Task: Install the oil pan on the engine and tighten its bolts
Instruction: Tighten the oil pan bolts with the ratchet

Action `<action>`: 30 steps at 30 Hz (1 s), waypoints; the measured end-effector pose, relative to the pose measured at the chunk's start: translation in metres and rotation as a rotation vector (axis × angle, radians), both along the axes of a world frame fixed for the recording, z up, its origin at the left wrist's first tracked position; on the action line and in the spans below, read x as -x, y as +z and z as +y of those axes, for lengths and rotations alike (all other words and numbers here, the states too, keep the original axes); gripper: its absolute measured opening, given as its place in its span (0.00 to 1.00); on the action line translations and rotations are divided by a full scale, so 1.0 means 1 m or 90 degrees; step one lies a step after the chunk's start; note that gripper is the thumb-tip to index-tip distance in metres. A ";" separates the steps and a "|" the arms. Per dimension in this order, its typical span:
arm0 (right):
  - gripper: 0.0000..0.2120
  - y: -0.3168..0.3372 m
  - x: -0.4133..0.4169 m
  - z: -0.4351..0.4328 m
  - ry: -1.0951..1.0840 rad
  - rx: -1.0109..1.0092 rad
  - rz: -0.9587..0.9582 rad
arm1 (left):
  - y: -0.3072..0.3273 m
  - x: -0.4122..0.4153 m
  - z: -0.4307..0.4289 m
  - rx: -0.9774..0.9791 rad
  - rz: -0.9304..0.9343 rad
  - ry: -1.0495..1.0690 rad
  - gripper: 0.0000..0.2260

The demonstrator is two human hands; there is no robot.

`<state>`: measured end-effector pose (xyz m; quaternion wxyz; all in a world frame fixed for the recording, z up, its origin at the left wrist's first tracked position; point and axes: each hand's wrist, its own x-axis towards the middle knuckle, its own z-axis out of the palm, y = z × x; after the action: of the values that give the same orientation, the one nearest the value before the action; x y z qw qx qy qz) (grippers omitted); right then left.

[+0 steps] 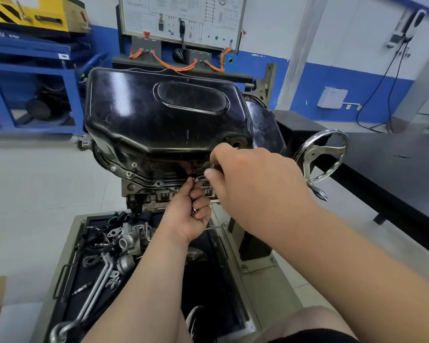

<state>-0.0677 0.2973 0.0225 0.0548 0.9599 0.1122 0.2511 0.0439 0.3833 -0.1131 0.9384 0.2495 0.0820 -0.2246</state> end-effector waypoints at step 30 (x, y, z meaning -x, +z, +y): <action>0.12 0.001 -0.003 -0.003 0.016 -0.036 0.025 | -0.004 -0.004 0.002 0.000 0.011 -0.007 0.14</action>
<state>-0.0649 0.2942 0.0236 0.0228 0.9643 0.1178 0.2362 0.0476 0.3857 -0.1169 0.9363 0.2483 0.0888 -0.2320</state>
